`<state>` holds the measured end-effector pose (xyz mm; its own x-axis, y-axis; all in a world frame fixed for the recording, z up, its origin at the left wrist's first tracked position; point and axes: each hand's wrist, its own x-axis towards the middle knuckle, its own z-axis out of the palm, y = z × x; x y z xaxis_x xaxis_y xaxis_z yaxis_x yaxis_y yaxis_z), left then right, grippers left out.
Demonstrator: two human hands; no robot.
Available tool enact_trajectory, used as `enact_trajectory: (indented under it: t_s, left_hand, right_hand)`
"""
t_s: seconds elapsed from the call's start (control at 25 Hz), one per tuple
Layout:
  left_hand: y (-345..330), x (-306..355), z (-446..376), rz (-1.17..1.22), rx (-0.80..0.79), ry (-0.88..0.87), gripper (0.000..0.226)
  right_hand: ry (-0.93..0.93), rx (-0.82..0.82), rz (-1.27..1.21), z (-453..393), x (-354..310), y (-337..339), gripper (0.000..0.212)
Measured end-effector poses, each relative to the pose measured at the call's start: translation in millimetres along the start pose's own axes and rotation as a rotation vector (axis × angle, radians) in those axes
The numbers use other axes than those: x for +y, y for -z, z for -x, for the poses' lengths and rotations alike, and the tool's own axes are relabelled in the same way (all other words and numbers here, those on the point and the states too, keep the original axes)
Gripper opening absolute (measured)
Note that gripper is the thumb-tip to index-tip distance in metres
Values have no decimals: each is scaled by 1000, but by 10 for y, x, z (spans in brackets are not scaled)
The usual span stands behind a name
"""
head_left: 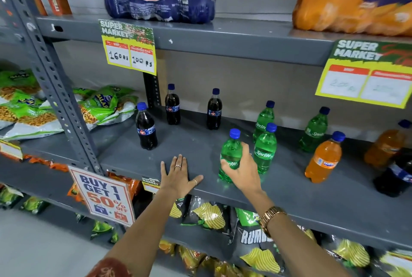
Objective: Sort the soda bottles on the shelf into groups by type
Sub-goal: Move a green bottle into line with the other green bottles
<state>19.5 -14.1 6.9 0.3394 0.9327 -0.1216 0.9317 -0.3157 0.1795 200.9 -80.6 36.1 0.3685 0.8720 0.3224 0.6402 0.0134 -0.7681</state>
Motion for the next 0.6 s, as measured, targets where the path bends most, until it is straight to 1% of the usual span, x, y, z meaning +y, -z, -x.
enact_trajectory:
  t_s: [0.12, 0.28, 0.48, 0.52, 0.6]
  left_hand:
    - [-93, 333, 101, 33, 77, -74, 79]
    - [-235, 897, 246, 51, 132, -164, 70]
    - [-438, 1539, 442, 43, 242, -188, 56]
    - [-475, 1660, 477, 41, 255, -196, 55]
    - [-537, 1871, 531, 41, 243, -215, 55]
  right_hand:
    - [-11, 78, -1, 225, 171, 307, 67]
    - [-32, 203, 10, 451, 468, 847, 61]
    - [-116, 345, 49, 533, 889, 1486, 67]
    - [-130, 367, 38, 541, 984, 1592, 66]
    - [-139, 384, -20, 531, 1132, 1794, 59]
